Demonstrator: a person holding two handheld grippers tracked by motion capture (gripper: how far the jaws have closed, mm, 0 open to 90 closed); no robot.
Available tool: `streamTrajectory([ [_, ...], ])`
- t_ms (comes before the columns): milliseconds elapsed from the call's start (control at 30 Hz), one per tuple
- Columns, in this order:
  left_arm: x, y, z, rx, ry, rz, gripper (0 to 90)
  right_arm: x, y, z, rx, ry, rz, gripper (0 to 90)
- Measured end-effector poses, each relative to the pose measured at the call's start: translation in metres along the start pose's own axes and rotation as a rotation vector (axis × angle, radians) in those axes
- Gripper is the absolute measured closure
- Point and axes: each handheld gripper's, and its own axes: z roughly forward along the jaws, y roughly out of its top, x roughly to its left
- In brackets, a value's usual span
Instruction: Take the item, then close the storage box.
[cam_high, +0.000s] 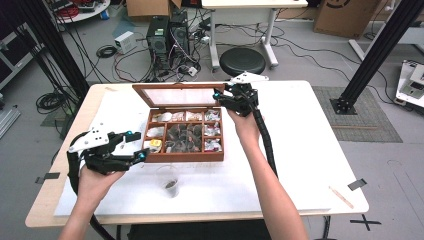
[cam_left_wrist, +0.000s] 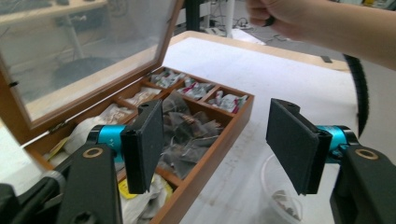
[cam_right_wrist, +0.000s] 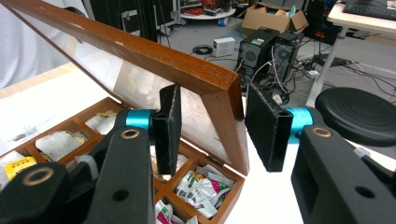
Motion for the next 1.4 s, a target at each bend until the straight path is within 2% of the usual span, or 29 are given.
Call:
streamTrajectory([
  [300,0.008,-0.003,-0.004,-0.005,0.044,-0.015,35.1,0.0,0.0,0.0,0.001,0.004,0.004,57.0],
  [667,0.013,-0.004,-0.012,-0.016,0.068,-0.031,34.6,0.0,0.0,0.0,0.005,0.004,0.005,56.7],
  [933,0.014,-0.004,-0.011,-0.013,0.076,-0.039,33.8,0.0,0.0,0.0,0.005,0.003,0.009,56.3],
  [1067,0.014,-0.004,-0.01,-0.019,0.083,-0.042,32.7,0.001,0.0,0.0,0.004,0.005,0.007,56.1],
  [1400,0.019,-0.005,-0.015,-0.067,0.109,-0.087,30.1,0.0,0.0,0.0,0.003,0.005,0.006,56.1],
])
